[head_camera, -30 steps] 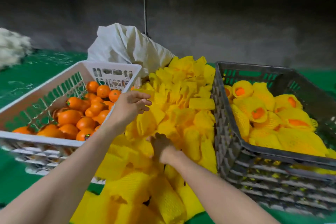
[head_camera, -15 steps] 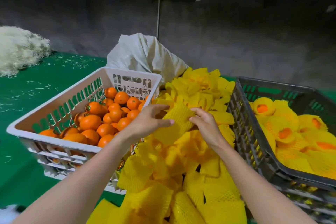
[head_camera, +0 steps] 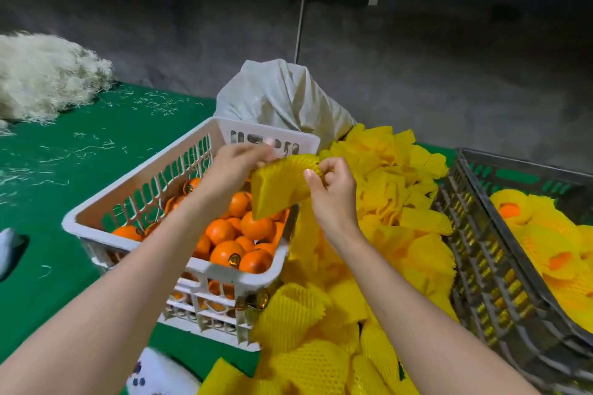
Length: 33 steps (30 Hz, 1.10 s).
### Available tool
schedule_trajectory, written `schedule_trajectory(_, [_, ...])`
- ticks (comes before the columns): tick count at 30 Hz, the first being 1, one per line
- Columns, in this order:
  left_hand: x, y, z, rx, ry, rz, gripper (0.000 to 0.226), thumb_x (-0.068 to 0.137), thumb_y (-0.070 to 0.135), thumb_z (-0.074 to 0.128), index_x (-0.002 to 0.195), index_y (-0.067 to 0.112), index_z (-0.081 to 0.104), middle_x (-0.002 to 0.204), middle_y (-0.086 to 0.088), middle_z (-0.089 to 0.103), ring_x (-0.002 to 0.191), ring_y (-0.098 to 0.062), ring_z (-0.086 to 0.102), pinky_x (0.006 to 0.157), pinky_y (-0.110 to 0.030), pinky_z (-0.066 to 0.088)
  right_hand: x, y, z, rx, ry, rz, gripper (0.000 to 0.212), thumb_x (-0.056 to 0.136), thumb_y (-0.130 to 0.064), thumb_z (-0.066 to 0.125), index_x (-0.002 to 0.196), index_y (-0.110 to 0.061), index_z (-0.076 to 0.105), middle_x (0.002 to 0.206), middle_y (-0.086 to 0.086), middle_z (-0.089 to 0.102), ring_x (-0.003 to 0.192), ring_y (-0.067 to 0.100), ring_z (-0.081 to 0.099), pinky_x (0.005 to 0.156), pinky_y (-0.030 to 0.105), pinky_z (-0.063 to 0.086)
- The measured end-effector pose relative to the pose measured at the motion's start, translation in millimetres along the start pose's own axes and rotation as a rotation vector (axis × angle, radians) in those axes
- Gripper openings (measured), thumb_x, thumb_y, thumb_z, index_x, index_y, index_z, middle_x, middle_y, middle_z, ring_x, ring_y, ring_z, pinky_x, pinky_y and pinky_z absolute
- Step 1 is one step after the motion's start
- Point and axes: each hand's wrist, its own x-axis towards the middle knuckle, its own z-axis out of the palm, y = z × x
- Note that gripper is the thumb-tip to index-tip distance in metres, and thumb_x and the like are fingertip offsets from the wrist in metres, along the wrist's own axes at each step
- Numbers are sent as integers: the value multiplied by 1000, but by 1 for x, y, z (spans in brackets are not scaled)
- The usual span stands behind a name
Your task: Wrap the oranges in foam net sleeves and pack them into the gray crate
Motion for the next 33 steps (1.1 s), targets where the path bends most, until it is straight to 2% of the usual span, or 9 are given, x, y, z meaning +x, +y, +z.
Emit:
schedule_trajectory(3, [17, -27, -32, 154, -8, -157, 16, 92, 10, 57, 80, 5, 67, 74, -5, 70, 63, -11, 62, 56, -20, 51, -3, 12, 32, 179, 1, 201, 24, 92, -5, 54, 81, -23, 42, 77, 3, 47, 65, 10, 42, 59, 19, 36])
schedule_trajectory(7, [19, -78, -33, 809, -826, -377, 50, 84, 23, 72, 128, 9, 52, 124, -6, 58, 107, -21, 59, 87, -31, 54, -14, 29, 55, 276, -29, 454, 17, 94, -9, 52, 89, -23, 45, 102, 12, 51, 90, 20, 46, 78, 32, 37])
schedule_trajectory(10, [17, -99, -13, 1045, -995, -319, 76, 79, 39, 74, 140, 9, 41, 137, -6, 50, 119, -26, 52, 96, -38, 48, -13, 31, 54, 317, -61, 506, 14, 94, -10, 52, 100, -21, 46, 120, 13, 51, 110, 25, 50, 96, 38, 41])
schedule_trajectory(15, [16, -106, -10, 892, -853, -301, 61, 70, 33, 81, 119, 14, 50, 113, -5, 55, 97, -24, 55, 77, -36, 49, -8, 31, 48, 475, -97, 587, 12, 95, -1, 47, 100, -12, 50, 116, 20, 55, 104, 28, 54, 98, 45, 41])
schedule_trajectory(19, [14, -78, -21, 95, -496, -420, 55, 75, 15, 78, 121, 17, 48, 119, -5, 55, 101, -25, 63, 70, -34, 56, 0, 24, 23, 790, -99, 736, 19, 90, -5, 40, 91, -12, 58, 80, 12, 59, 71, 24, 55, 64, 35, 42])
schedule_trajectory(22, [10, -57, -18, -323, -344, -441, 54, 72, 20, 74, 119, 16, 48, 126, -14, 57, 101, -26, 66, 74, -37, 58, -7, 17, -3, 1076, -392, 702, 22, 81, -12, 52, 95, -7, 69, 85, 18, 68, 80, 28, 65, 74, 34, 48])
schedule_trajectory(26, [-4, -36, 11, -557, -273, -475, 54, 83, 37, 62, 128, 9, 51, 128, -22, 58, 101, -30, 59, 70, -33, 52, -19, 9, -28, 975, -304, 418, 70, 93, 1, -12, 121, 11, 51, 118, 32, 58, 114, 33, 56, 101, 21, 38])
schedule_trajectory(28, [-10, -29, 26, -625, -224, -508, 50, 86, 47, 54, 124, 14, 54, 123, -18, 63, 96, -27, 64, 67, -32, 55, -22, 10, -28, 885, -436, 602, 48, 96, 3, 19, 95, -7, 66, 74, 17, 68, 64, 26, 65, 60, 28, 51])
schedule_trajectory(33, [-20, -19, 57, -882, -107, -619, 37, 99, 41, 40, 117, 13, 55, 101, -19, 68, 84, -30, 67, 73, -44, 54, -26, -7, -43, 728, -417, 525, 14, 76, -3, 48, 86, -4, 58, 66, 10, 63, 53, 19, 61, 50, 22, 50])
